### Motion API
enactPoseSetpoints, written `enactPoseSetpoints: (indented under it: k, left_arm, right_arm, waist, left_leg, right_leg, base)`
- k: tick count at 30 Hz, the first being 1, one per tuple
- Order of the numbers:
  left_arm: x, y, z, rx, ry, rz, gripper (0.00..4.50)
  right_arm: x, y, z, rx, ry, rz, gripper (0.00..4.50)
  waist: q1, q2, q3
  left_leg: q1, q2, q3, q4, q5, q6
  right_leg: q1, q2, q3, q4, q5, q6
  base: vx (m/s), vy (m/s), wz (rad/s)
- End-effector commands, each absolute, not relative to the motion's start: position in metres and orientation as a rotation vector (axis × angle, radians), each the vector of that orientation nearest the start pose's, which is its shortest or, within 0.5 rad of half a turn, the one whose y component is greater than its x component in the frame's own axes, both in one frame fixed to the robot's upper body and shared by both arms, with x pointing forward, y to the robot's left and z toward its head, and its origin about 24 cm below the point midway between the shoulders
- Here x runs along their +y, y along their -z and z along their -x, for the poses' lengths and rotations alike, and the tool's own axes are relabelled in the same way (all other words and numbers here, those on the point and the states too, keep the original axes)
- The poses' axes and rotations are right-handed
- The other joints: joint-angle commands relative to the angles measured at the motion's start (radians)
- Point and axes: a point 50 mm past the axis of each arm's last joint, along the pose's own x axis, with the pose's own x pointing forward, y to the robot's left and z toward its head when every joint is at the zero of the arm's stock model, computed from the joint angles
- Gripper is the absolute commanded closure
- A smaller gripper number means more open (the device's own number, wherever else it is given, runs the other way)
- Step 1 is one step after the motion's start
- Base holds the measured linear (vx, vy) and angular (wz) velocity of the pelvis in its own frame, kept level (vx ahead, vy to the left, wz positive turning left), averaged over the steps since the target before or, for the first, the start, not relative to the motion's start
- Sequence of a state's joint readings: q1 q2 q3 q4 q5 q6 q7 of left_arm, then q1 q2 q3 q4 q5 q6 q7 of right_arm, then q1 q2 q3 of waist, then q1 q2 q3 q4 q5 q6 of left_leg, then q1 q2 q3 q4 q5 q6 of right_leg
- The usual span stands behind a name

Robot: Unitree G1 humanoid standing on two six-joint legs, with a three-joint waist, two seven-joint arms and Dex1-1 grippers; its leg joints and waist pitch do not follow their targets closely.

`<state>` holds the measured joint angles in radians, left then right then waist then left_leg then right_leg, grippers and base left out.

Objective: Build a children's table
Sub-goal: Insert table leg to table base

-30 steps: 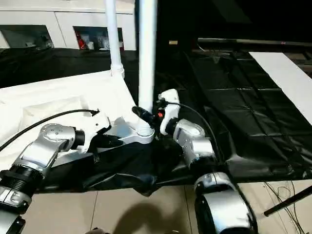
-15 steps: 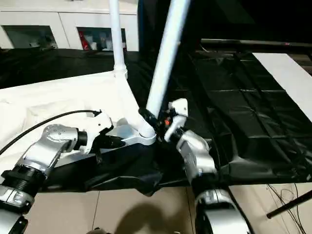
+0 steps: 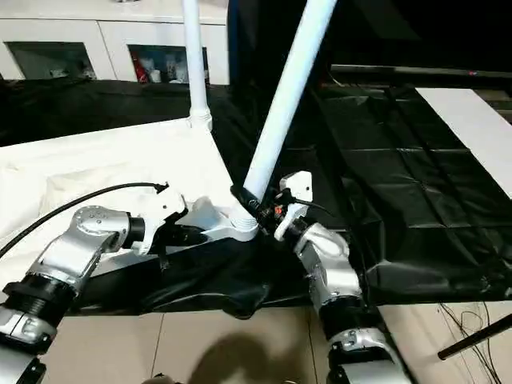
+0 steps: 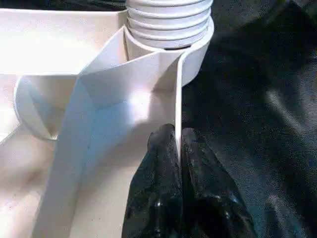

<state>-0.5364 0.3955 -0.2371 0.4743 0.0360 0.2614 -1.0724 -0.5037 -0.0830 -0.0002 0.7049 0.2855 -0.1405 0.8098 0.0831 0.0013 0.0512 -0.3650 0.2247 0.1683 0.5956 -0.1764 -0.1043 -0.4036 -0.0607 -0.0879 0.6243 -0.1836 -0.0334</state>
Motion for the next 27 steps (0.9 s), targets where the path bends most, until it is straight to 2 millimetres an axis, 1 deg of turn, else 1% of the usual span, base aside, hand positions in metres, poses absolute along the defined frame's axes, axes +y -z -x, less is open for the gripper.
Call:
enactPoseSetpoints:
  k: [1, 2, 3, 4, 5, 7, 8, 9, 10, 12, 13, 15, 16, 17, 18, 19, 20, 21, 22, 23, 24, 26, 27]
  left_arm:
    - [0.153, -0.065, -0.319, 0.431, 1.110, -0.382, 4.50]
    - [0.153, -0.065, -0.319, 0.432, 1.111, -0.385, 4.50]
    - [0.154, -0.065, -0.318, 0.434, 1.111, -0.393, 4.50]
    - [0.155, -0.065, -0.318, 0.436, 1.110, -0.399, 4.50]
    - [0.155, -0.065, -0.317, 0.436, 1.109, -0.403, 4.50]
    - [0.157, -0.064, -0.317, 0.442, 1.109, -0.420, 4.50]
    - [0.157, -0.064, -0.316, 0.450, 1.114, -0.444, 4.50]
    - [0.159, -0.063, -0.315, 0.460, 1.119, -0.476, 4.50]
    - [0.159, -0.062, -0.314, 0.467, 1.125, -0.502, 4.50]
    - [0.161, -0.061, -0.314, 0.476, 1.135, -0.528, 4.50]
    - [0.161, -0.061, -0.312, 0.483, 1.159, -0.548, 4.50]
    - [0.163, -0.060, -0.308, 0.510, 1.208, -0.602, 4.50]
    - [0.164, -0.060, -0.307, 0.513, 1.221, -0.616, 4.50]
    - [0.165, -0.060, -0.306, 0.518, 1.234, -0.625, 4.50]
    - [0.165, -0.061, -0.305, 0.526, 1.247, -0.634, 4.50]
    - [0.166, -0.062, -0.305, 0.532, 1.261, -0.645, 4.50]
    - [0.166, -0.063, -0.304, 0.531, 1.270, -0.654, 4.50]
    - [0.166, -0.063, -0.304, 0.530, 1.277, -0.660, 4.50]
    - [0.165, -0.065, -0.304, 0.527, 1.288, -0.670, 4.50]
    - [0.165, -0.066, -0.304, 0.525, 1.295, -0.680, 4.50]
    - [0.165, -0.067, -0.305, 0.523, 1.300, -0.689, 4.50]
    - [0.164, -0.069, -0.306, 0.523, 1.318, -0.716, 4.50]
    - [0.164, -0.069, -0.306, 0.522, 1.321, -0.718, 4.50]
  right_arm:
    - [-0.107, -0.011, -0.306, 0.209, -0.952, -0.100, 2.65]
    - [-0.106, -0.011, -0.305, 0.212, -0.965, -0.096, 2.65]
    - [-0.105, -0.012, -0.305, 0.219, -0.989, -0.085, 2.65]
    - [-0.105, -0.012, -0.305, 0.225, -1.002, -0.073, 2.65]
    - [-0.105, -0.012, -0.305, 0.228, -1.008, -0.067, 2.65]
    - [-0.104, -0.010, -0.305, 0.244, -1.044, -0.028, 2.65]
    - [-0.103, -0.010, -0.304, 0.249, -1.065, -0.008, 2.65]
    - [-0.103, -0.010, -0.304, 0.253, -1.081, 0.007, 2.65]
    - [-0.102, -0.009, -0.304, 0.259, -1.092, 0.012, 2.65]
    - [-0.102, -0.009, -0.304, 0.274, -1.104, 0.011, 2.65]
    - [-0.102, -0.007, -0.303, 0.291, -1.114, 0.011, 2.65]
    - [-0.104, -0.003, -0.302, 0.339, -1.139, -0.008, 2.65]
    - [-0.105, -0.003, -0.303, 0.349, -1.140, -0.016, 2.65]
    - [-0.105, -0.003, -0.303, 0.359, -1.144, -0.017, 2.65]
    - [-0.106, -0.003, -0.304, 0.368, -1.152, -0.008, 2.65]
    - [-0.107, -0.004, -0.306, 0.377, -1.159, 0.002, 2.65]
    - [-0.107, -0.005, -0.307, 0.382, -1.160, 0.006, 2.65]
    - [-0.107, -0.006, -0.309, 0.386, -1.163, 0.011, 2.65]
    - [-0.107, -0.008, -0.310, 0.392, -1.178, 0.026, 2.65]
    - [-0.107, -0.009, -0.311, 0.396, -1.192, 0.038, 2.65]
    - [-0.107, -0.011, -0.312, 0.402, -1.205, 0.047, 2.65]
    - [-0.106, -0.014, -0.312, 0.435, -1.275, 0.077, 2.65]
    - [-0.106, -0.014, -0.312, 0.438, -1.283, 0.081, 2.65]
  waist:
    - [-0.004, -0.016, -0.065]
    - [-0.004, -0.017, -0.064]
    - [-0.004, -0.016, -0.063]
    - [-0.004, -0.024, -0.063]
    - [-0.006, -0.023, -0.063]
    - [-0.010, -0.025, -0.063]
    - [-0.012, -0.042, -0.063]
    - [-0.011, -0.039, -0.063]
    - [-0.014, -0.036, -0.062]
    - [-0.020, -0.040, -0.061]
    - [-0.022, -0.042, -0.061]
    - [-0.026, -0.043, -0.063]
    - [-0.027, -0.041, -0.063]
    - [-0.028, -0.043, -0.062]
    - [-0.028, -0.043, -0.062]
    - [-0.028, -0.043, -0.063]
    - [-0.027, -0.040, -0.062]
    - [-0.029, -0.042, -0.062]
    - [-0.029, -0.040, -0.062]
    - [-0.029, -0.041, -0.063]
    - [-0.029, -0.036, -0.062]
    - [-0.029, -0.036, -0.064]
    - [-0.028, -0.036, -0.064]
  left_leg:
    - [0.004, 0.005, 0.005, -0.067, -0.166, 0.060]
    - [0.003, 0.006, 0.006, -0.067, -0.163, 0.061]
    - [0.004, 0.007, 0.005, -0.068, -0.163, 0.058]
    - [0.006, 0.007, 0.006, -0.069, -0.167, 0.054]
    - [0.007, 0.008, 0.006, -0.070, -0.171, 0.053]
    - [0.009, 0.009, 0.005, -0.072, -0.194, 0.044]
    - [0.006, 0.009, 0.004, -0.073, -0.197, 0.042]
    - [0.008, 0.009, 0.003, -0.074, -0.202, 0.041]
    - [0.009, 0.010, 0.003, -0.074, -0.213, 0.038]
    - [0.014, 0.011, 0.001, -0.079, -0.249, 0.029]
    - [0.014, 0.011, 0.001, -0.079, -0.258, 0.026]
    - [0.015, 0.013, -0.003, -0.082, -0.282, 0.021]
    - [0.015, 0.014, -0.004, -0.083, -0.285, 0.020]
    - [0.016, 0.013, -0.004, -0.083, -0.290, 0.019]
    - [0.021, 0.014, -0.004, -0.083, -0.310, 0.014]
    - [0.021, 0.013, -0.004, -0.083, -0.311, 0.012]
    - [0.021, 0.014, -0.004, -0.083, -0.314, 0.010]
    - [0.020, 0.013, -0.004, -0.084, -0.318, 0.007]
    - [0.023, 0.013, -0.004, -0.083, -0.327, 0.004]
    - [0.022, 0.013, -0.005, -0.083, -0.325, 0.003]
    - [0.022, 0.013, -0.005, -0.083, -0.327, 0.002]
    - [0.021, 0.013, -0.005, -0.083, -0.323, 0.000]
    - [0.022, 0.014, -0.005, -0.084, -0.324, 0.002]
  right_leg:
    - [0.056, -0.075, 0.053, -0.086, -0.293, -0.141]
    - [0.053, -0.075, 0.054, -0.088, -0.301, -0.131]
    - [0.052, -0.075, 0.054, -0.088, -0.303, -0.131]
    - [0.051, -0.075, 0.055, -0.089, -0.312, -0.126]
    - [0.050, -0.075, 0.055, -0.090, -0.316, -0.126]
    - [0.049, -0.074, 0.055, -0.093, -0.326, -0.126]
    - [0.051, -0.074, 0.053, -0.090, -0.338, -0.122]
    - [0.050, -0.075, 0.054, -0.090, -0.346, -0.122]
    - [0.047, -0.075, 0.055, -0.094, -0.354, -0.120]
    - [0.046, -0.075, 0.055, -0.097, -0.367, -0.119]
    - [0.046, -0.074, 0.055, -0.097, -0.368, -0.119]
    - [0.047, -0.075, 0.055, -0.095, -0.367, -0.126]
    - [0.047, -0.075, 0.056, -0.094, -0.361, -0.130]
    - [0.046, -0.075, 0.056, -0.096, -0.362, -0.131]
    - [0.044, -0.075, 0.056, -0.097, -0.372, -0.137]
    - [0.044, -0.075, 0.056, -0.096, -0.373, -0.138]
    - [0.044, -0.076, 0.056, -0.095, -0.374, -0.140]
    - [0.044, -0.074, 0.056, -0.096, -0.377, -0.140]
    - [0.042, -0.075, 0.056, -0.098, -0.384, -0.141]
    - [0.044, -0.074, 0.056, -0.097, -0.382, -0.143]
    - [0.043, -0.074, 0.056, -0.096, -0.378, -0.146]
    - [0.046, -0.073, 0.057, -0.094, -0.361, -0.151]
    - [0.045, -0.072, 0.056, -0.094, -0.356, -0.153]
  base:
    - [0.000, 0.000, 0.00]
    - [0.000, 0.000, 0.00]
    - [0.000, 0.000, 0.00]
    - [0.000, 0.000, 0.00]
    - [0.000, 0.000, 0.00]
    - [0.000, 0.000, 0.00]
    - [0.000, 0.000, 0.00]
    - [0.000, 0.000, 0.00]
    - [0.000, 0.000, 0.00]
    - [0.000, 0.000, 0.00]
    - [0.000, 0.000, 0.00]
    - [0.000, 0.000, 0.00]
    - [0.000, 0.000, 0.00]
    - [0.000, 0.000, 0.00]
    - [0.000, 0.000, 0.00]
    - [0.000, 0.000, 0.00]
    - [0.000, 0.000, 0.00]
    - [0.000, 0.000, 0.00]
    - [0.000, 0.000, 0.00]
    - [0.000, 0.000, 0.00]
    - [0.000, 0.000, 0.00]
    - [0.000, 0.000, 0.00]
    - [0.000, 0.000, 0.00]
